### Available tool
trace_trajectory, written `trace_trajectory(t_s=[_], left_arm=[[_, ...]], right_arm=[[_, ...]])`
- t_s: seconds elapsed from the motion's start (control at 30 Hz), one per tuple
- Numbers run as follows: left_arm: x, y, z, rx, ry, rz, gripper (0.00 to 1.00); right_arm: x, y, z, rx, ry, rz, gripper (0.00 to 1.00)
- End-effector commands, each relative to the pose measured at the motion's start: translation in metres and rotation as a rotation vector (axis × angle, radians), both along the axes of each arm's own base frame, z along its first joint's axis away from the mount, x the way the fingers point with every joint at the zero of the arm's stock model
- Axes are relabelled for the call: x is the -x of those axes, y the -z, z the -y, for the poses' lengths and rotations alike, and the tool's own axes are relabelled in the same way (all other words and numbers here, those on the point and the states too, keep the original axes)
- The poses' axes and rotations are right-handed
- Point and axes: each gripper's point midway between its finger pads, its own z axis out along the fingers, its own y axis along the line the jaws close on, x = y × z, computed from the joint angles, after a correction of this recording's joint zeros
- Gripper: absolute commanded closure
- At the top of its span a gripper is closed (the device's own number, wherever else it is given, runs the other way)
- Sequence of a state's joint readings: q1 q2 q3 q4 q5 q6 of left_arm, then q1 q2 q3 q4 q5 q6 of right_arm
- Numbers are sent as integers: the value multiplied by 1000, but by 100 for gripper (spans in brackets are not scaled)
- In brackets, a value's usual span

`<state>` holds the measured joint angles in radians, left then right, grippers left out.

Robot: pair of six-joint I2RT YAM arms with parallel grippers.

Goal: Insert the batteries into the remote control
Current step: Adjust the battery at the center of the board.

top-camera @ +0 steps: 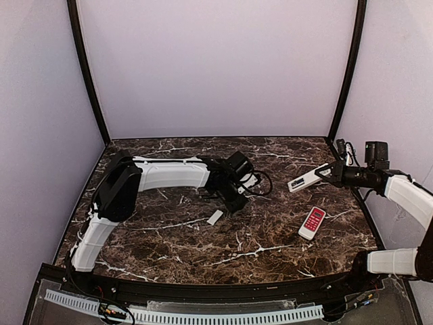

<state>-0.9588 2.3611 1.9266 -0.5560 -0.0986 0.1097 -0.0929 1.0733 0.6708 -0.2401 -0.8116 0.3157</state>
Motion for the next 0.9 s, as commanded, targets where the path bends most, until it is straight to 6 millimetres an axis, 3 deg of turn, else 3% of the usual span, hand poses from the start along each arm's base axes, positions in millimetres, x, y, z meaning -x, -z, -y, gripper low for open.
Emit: trace_trajectory(t_s=[0.0, 0.67, 0.8, 0.87], left_arm=[[-13, -1, -18, -67, -55, 29, 45], [8, 14, -84, -212, -77, -21, 47], [3, 6, -89, -202, -100, 9, 47], [-4, -7, -85, -166, -116, 34, 47]], right_arm=[[2, -5, 0, -8, -4, 24, 100], [1, -5, 0, -7, -7, 24, 100], [2, -4, -1, -11, -11, 21, 100], [2, -4, -1, -13, -11, 19, 100]])
